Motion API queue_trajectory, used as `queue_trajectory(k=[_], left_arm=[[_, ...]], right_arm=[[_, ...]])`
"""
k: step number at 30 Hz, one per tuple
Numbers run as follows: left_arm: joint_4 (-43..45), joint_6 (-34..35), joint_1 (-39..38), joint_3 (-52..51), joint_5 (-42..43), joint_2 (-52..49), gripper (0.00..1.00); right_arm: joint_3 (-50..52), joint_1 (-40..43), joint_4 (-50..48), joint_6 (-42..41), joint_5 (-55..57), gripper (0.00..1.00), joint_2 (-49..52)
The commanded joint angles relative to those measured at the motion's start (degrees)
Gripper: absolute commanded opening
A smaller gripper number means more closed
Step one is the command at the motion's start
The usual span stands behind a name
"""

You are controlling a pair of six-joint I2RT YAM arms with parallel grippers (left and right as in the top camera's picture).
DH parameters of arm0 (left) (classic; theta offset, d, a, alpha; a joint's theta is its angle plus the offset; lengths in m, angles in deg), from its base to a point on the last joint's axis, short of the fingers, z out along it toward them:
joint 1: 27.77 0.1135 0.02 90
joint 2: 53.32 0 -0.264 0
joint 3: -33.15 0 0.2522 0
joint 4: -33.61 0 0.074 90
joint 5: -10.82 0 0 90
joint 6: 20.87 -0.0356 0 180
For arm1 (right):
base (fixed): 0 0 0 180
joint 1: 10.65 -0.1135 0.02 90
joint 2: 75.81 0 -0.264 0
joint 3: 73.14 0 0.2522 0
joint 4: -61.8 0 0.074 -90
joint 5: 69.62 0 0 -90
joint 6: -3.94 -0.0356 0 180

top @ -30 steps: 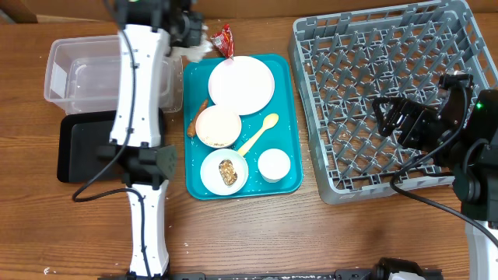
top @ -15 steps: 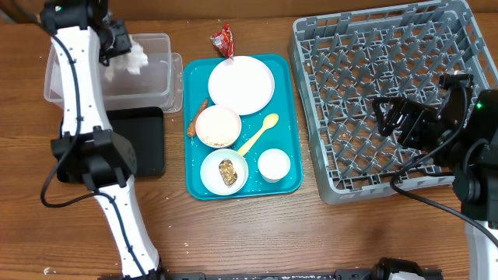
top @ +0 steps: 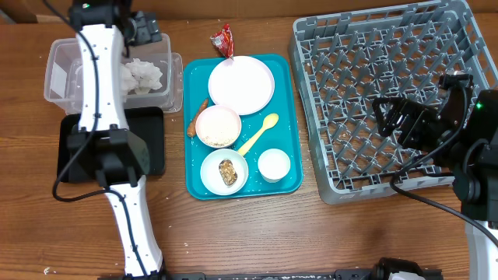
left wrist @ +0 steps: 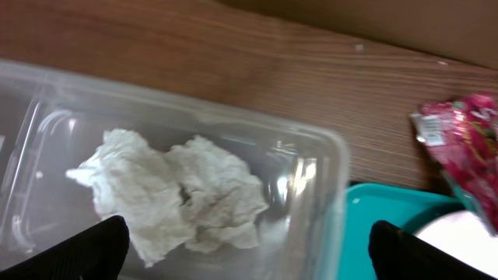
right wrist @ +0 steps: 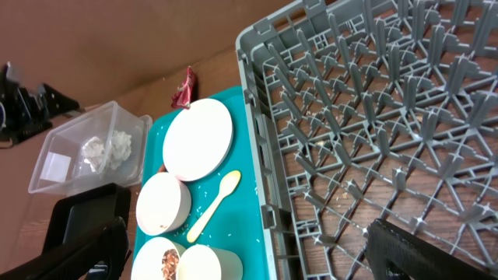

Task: Sort waste into correct bins and load items into the dishwasher
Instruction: 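Carry the tissue and wrapper left and drop them into the clear bin, then reach the left gripper to the pink rice bowl and grasp its rim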

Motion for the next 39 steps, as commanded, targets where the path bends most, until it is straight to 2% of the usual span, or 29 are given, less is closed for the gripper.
queue_trajectory(k=[1,6,11,15,20,24,27,34,39], left_arm=[[0.37,-5.68,-4.09,1.4,1.33,0.39,1.0],[5.73,-6.62,-10.64,0.5,3.08,0.28,1.0],[16.87,-1.03,-15.87,-5.55,2.25,0.15,1.0],[24.55,0.94,-18.47,-11.85,-2.27,0.11,1.0],[31.63,0.66,-19.32,-17.09,-3.28,-0.07,1.0],[31.98,-1.03,-19.32,-17.51,-1.79,-1.62,0.99],[31.12,-3.63,-19.3,-17.53,0.52,-3.28,0.94],[30.4,-3.45,-19.37,-17.53,0.55,-6.43,0.83],[29.97,-2.93,-19.32,-17.53,0.55,-8.04,0.8]], right_arm=[[-1.2,0.13,-0.09,0.02,-0.37,1.0,-0.35],[-1.2,0.13,-0.07,0.02,-0.37,1.0,-0.35],[-1.2,0.13,0.5,0.02,-0.35,1.0,-0.35],[-1.2,0.13,1.07,0.04,-0.31,1.0,-0.35],[-1.2,0.13,2.12,0.07,0.15,1.0,-0.35],[-1.18,0.13,3.15,0.04,1.01,1.0,-0.35],[-1.16,0.13,3.34,0.04,1.18,1.0,-0.35],[-1.18,0.13,3.39,0.04,1.18,1.0,-0.35],[-1.18,0.13,4.09,0.04,1.18,1.0,-0.35]])
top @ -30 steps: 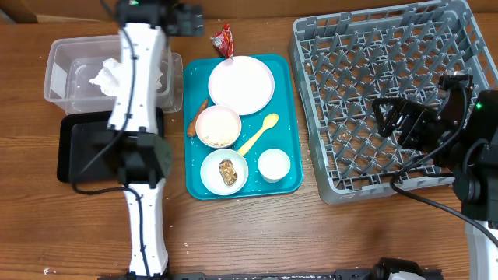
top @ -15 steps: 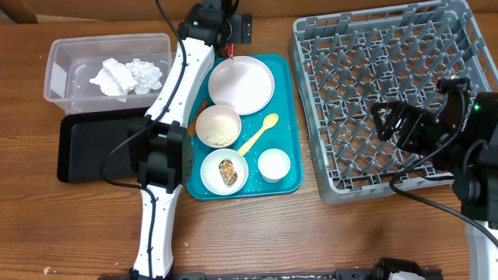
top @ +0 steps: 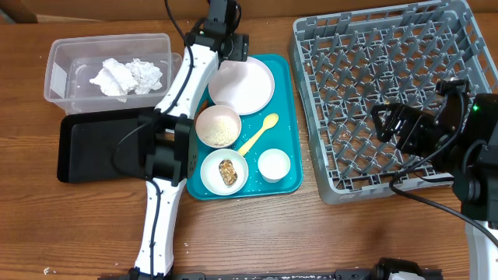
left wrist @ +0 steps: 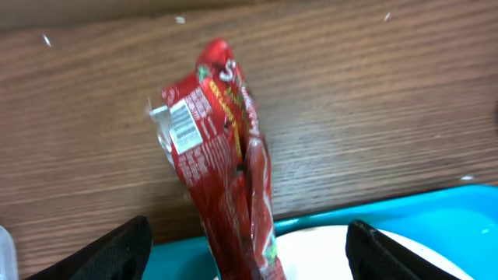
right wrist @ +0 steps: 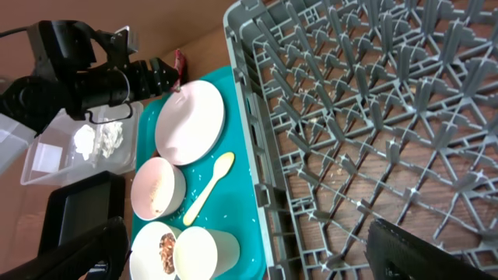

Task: Sort waste into correct bins and load items into the dishwasher
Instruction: 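Reach the left gripper to the pink rice bowl and grasp its rim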

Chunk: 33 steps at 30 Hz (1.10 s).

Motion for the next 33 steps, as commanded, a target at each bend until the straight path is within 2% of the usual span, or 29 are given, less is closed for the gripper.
queue_trajectory(k=[1,6,9,11,12,14,19,22,26,29,33], left_arm=[[-0.04,-0.46,-0.07,-0.26,0.52,-1.42,0.77],[-0.15,0.48,-0.46,-0.26,0.55,-2.43,0.65],[-0.13,1.09,-0.44,-0.26,0.55,-2.73,0.49],[-0.04,1.09,-0.44,-0.26,0.52,-2.73,0.32],[0.02,1.09,-0.44,-0.26,0.52,-2.73,0.18],[0.02,1.09,-0.44,-0.24,0.48,-2.73,0.04],[-0.37,1.46,-0.44,2.19,0.55,-0.31,0.04],[-3.5,1.53,-0.26,6.16,0.52,2.8,0.04],[-16.06,4.46,0.37,14.78,-1.44,8.48,0.04],[-27.08,8.39,1.44,17.33,-5.38,12.72,0.04],[-41.72,18.47,4.63,17.35,-14.86,16.55,0.04]], right_arm=[[-1.2,0.11,-0.11,0.07,0.52,1.0,-0.35],[-1.2,0.11,-0.07,0.07,0.52,1.0,-0.35],[-1.2,0.11,-0.07,0.07,0.52,1.0,-0.35],[-1.2,0.11,-0.04,0.07,0.52,1.0,-0.35],[-1.2,0.11,-0.02,0.07,0.55,1.0,-0.35],[-1.2,0.11,-0.04,0.07,0.55,1.0,-0.35],[-1.2,0.11,-0.02,0.07,0.52,1.0,-0.35],[-1.2,0.11,-0.04,0.07,0.55,1.0,-0.35],[-1.2,0.11,-0.02,0.07,0.52,1.0,-0.35],[-1.2,0.11,-0.02,0.02,0.5,1.0,-0.35],[-1.2,0.11,-0.04,0.04,0.48,1.0,-0.35]])
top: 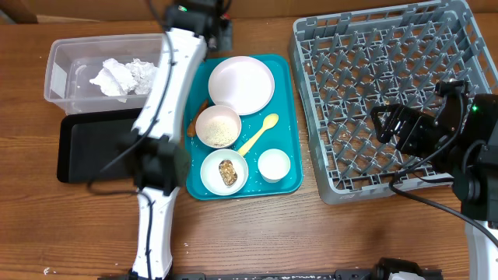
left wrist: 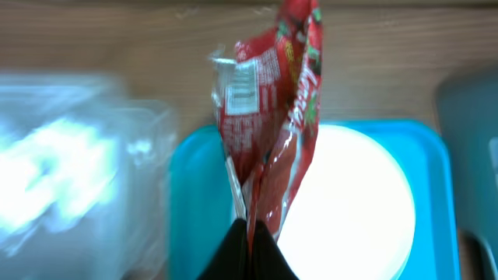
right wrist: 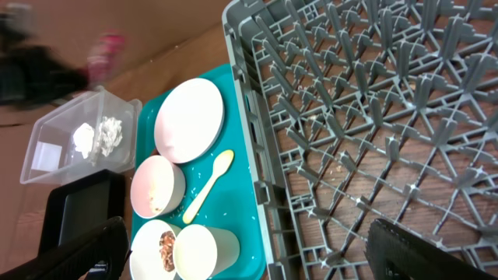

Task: Sort waste into correct bins and load items into the dishwasher
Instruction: 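Reach the left gripper to the pink rice bowl and grasp its rim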

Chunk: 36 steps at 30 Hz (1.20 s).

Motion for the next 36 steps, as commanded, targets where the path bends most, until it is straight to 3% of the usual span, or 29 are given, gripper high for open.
queue_trajectory(k=[1,5,11,13,15,17,22,27,29,36], left_arm=[[-8.76,11.1,4.46,1.57,-11.04,4.85,0.04],[-15.41,13.42,12.0,1.53,-8.35,1.66,0.04],[-12.04,9.07,19.19,1.53,2.95,-5.66,0.06],[-11.91,7.08,20.17,1.53,6.8,-7.3,0.34],[-11.82,5.6,20.79,1.53,9.66,-8.13,0.7],[-11.52,5.18,20.83,1.97,9.86,-7.78,0.8],[-14.05,3.89,19.76,7.28,10.05,-3.93,0.84],[-21.59,0.81,14.6,11.65,9.94,4.07,0.81],[-21.62,-2.6,12.15,10.64,12.61,6.34,0.8],[-21.62,-1.68,0.52,-0.42,15.78,11.56,0.84]], right_arm=[[-1.18,0.11,-0.28,0.02,0.5,1.0,-0.35],[-1.18,0.11,-0.33,0.02,0.5,1.0,-0.35],[-1.18,0.11,-0.76,0.02,0.5,1.0,-0.35],[-1.18,0.11,-0.98,0.02,0.5,1.0,-0.35],[-1.18,0.11,-0.94,0.02,0.5,1.0,-0.35],[-1.18,0.11,-0.85,0.02,0.5,1.0,-0.35],[-1.18,0.11,-0.76,0.02,0.5,1.0,-0.35],[-1.18,0.11,-0.48,0.02,0.5,1.0,-0.35],[-1.18,0.11,-0.42,0.02,0.5,1.0,-0.35],[-1.18,0.11,1.03,0.04,0.52,1.0,-0.35]])
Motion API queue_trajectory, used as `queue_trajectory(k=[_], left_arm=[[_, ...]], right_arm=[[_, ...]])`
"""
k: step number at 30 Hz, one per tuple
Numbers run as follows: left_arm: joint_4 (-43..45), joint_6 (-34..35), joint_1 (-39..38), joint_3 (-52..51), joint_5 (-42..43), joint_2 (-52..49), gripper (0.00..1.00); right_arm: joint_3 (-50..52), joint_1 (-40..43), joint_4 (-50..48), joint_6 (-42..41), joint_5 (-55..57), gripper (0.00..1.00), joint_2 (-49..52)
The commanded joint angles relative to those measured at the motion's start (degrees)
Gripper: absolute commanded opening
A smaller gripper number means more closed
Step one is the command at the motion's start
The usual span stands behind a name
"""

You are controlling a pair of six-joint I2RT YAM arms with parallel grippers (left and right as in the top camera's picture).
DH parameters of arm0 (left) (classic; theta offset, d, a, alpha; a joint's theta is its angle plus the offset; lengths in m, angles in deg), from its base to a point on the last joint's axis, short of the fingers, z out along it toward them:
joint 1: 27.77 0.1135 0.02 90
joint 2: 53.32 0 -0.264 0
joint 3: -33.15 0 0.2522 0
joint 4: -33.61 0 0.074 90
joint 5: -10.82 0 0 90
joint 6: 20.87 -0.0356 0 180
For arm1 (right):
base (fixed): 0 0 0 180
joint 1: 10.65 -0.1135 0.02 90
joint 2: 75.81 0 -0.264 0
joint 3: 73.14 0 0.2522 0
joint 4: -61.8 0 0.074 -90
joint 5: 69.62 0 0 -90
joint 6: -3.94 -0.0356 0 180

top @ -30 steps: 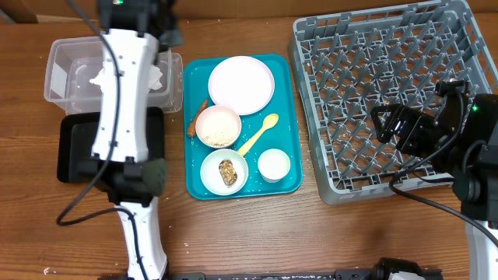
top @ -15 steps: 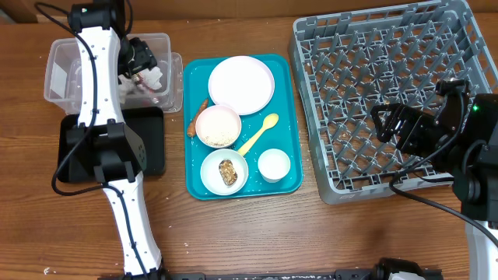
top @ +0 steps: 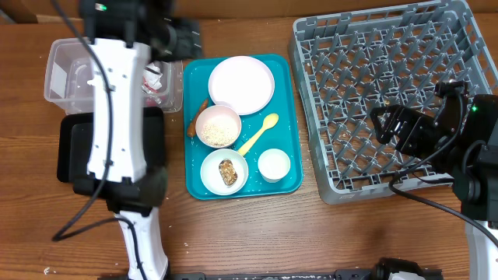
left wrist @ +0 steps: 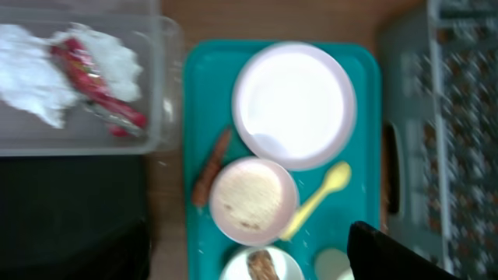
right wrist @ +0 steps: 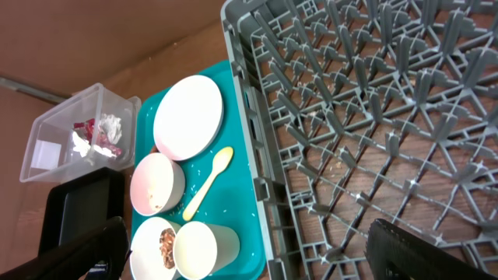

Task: Sort waste into correct bins and load items into the dishwasher
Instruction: 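Reach the left gripper to the pink rice bowl and grasp its rim, then carry the pink bowl over the black tray and tip out the rice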

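A red snack wrapper [left wrist: 97, 82] lies on crumpled white tissue inside the clear bin [top: 62, 70]. My left gripper [left wrist: 249, 260] is open and empty, high above the bin's right end and the teal tray [top: 292, 183]. The tray carries a white plate [top: 241, 84], a pink bowl of rice [top: 218, 126], a white bowl with food scraps [top: 224, 172], a white cup [top: 274, 165], a yellow spoon [top: 259, 132] and a brown stick of food [top: 196, 117]. My right gripper [right wrist: 249, 260] is open over the grey dish rack [top: 389, 93].
A black bin [top: 78, 148] sits in front of the clear bin, left of the tray. The dish rack fills the right side of the table, with small crumbs on the wood beneath its grid. A cardboard wall runs along the table's back edge.
The red wrapper hung from my shut left gripper over the plate and bin edge; it now lies in the clear bin. That gripper is open and looks down from higher. The right arm has not moved.
My left gripper was open over the clear bin while the wrapper lay on the table behind the tray. Then it stood open around the wrapper. Then it was shut on the wrapper, lifted. Now the wrapper rests in the bin, released.
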Motion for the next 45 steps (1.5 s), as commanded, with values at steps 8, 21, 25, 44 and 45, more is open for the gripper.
queue_trajectory(k=[8,21,25,44,45], left_arm=[[9.68,2.51,-13.68,-30.75,1.33,-0.15,0.72],[33.86,8.11,-16.24,-56.98,0.22,-0.15,0.54],[36.48,8.09,-16.26,-58.4,0.2,-0.15,0.43],[17.07,5.68,-12.44,-37.86,0.35,0.55,0.04],[15.54,5.25,-11.56,-35.89,0.46,0.7,0.04]], right_arm=[[-1.18,0.11,0.24,0.07,0.57,1.0,-0.31],[-1.18,0.11,0.26,0.07,0.57,1.0,-0.2],[-1.18,0.11,0.22,0.04,0.57,1.0,-0.2],[-1.18,0.11,-0.83,0.04,0.52,1.0,-0.2],[-1.18,0.11,-0.87,0.04,0.52,1.0,-0.2]])
